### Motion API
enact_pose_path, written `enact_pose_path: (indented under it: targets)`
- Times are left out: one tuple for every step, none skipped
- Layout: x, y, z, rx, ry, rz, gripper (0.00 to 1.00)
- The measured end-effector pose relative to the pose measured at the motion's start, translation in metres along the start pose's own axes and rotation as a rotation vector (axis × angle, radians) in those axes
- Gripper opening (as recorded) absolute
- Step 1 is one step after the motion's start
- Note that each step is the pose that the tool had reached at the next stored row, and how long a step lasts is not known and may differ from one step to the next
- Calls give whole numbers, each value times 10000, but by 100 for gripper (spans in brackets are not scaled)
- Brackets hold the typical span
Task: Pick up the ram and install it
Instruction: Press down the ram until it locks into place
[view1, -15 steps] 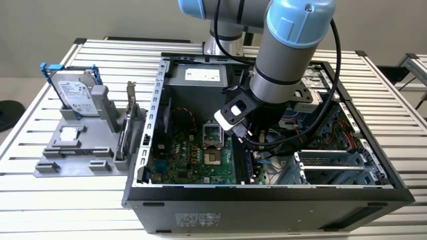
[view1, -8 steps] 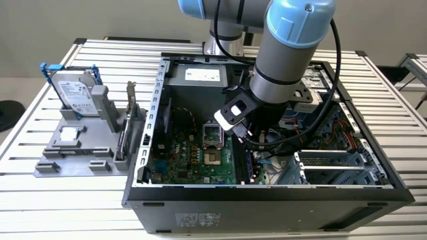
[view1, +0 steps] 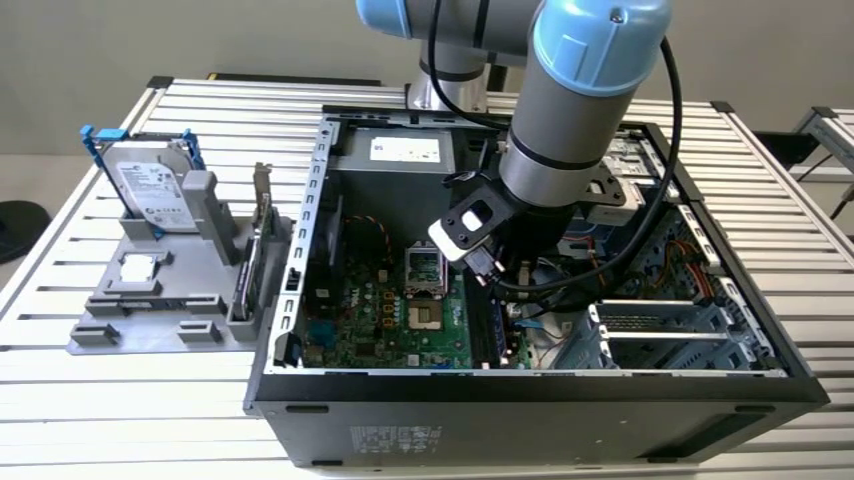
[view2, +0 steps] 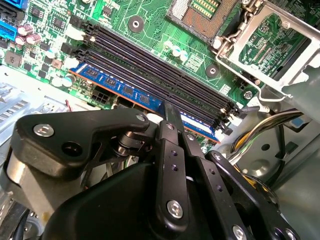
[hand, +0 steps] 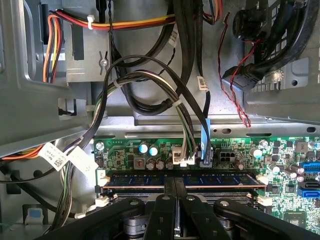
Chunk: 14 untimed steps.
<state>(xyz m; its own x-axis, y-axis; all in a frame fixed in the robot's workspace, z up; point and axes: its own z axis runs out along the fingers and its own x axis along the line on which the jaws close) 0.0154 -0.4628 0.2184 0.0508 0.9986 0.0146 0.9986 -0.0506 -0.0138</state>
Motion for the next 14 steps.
enact_pose_path:
  targets:
    - [0,0,0,0,0,0,0]
    - [0,0,-1,0,0,0,0]
    - [0,0,-3,0,1,0,0]
    - [1,0,-7,-1,3,0,0]
    - [1,0,-15,-2,8,0,0]
    - [3,0,-29,-4,21,0,0]
    - [6,0,-48,-7,34,0,0]
    - [4,-1,-85,-2,10,0,0]
    - [2,-2,-121,0,3,1,0]
    - [3,-2,-153,-2,6,0,0]
    - [3,-3,-188,0,1,1,0]
    - [4,-3,-227,-1,2,0,0]
    - [4,-4,-261,0,0,0,0]
    - [5,-4,-299,0,1,0,0]
